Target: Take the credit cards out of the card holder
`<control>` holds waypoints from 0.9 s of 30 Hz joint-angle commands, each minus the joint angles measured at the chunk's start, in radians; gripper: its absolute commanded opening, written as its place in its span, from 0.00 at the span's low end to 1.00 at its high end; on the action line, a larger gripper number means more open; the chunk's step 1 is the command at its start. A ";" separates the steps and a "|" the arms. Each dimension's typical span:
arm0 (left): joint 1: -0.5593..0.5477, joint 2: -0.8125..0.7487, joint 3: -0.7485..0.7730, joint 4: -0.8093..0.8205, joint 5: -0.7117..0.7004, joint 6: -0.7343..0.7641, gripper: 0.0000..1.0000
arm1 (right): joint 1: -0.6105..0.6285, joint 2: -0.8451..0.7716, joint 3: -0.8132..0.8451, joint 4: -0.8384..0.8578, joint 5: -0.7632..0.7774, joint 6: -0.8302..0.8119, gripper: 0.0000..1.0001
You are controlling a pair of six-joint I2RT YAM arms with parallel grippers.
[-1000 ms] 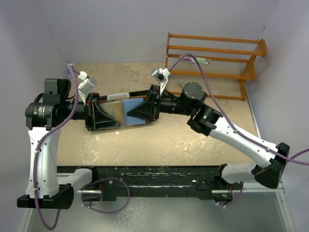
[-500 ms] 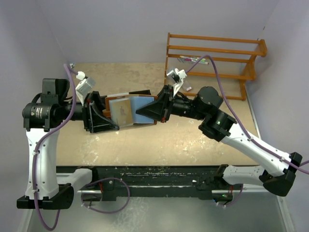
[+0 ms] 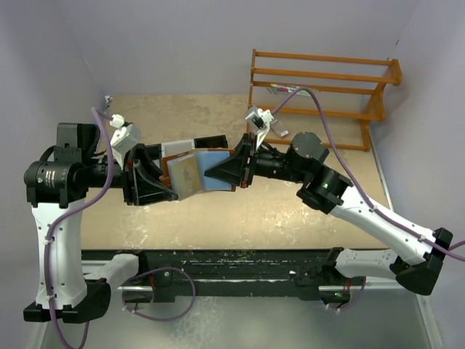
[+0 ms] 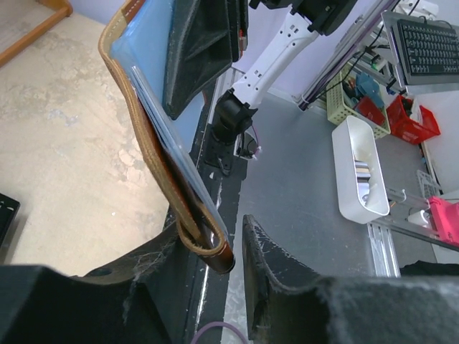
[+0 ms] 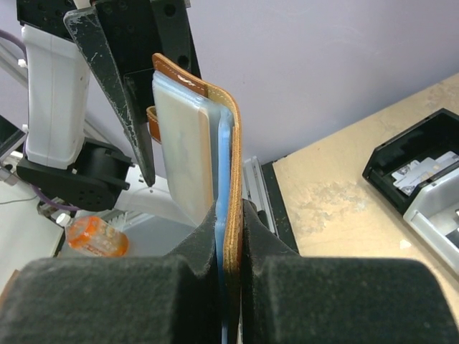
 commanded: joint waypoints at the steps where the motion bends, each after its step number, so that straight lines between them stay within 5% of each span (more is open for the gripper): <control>1: -0.017 -0.015 0.015 -0.009 0.028 0.053 0.36 | 0.000 -0.005 0.002 0.045 0.032 -0.020 0.00; 18: -0.040 -0.019 0.003 0.023 -0.014 0.047 0.24 | 0.000 0.011 0.019 0.060 -0.018 -0.018 0.00; 27: -0.039 -0.102 -0.102 0.328 -0.248 -0.221 0.27 | 0.000 0.029 0.007 0.129 -0.038 0.005 0.00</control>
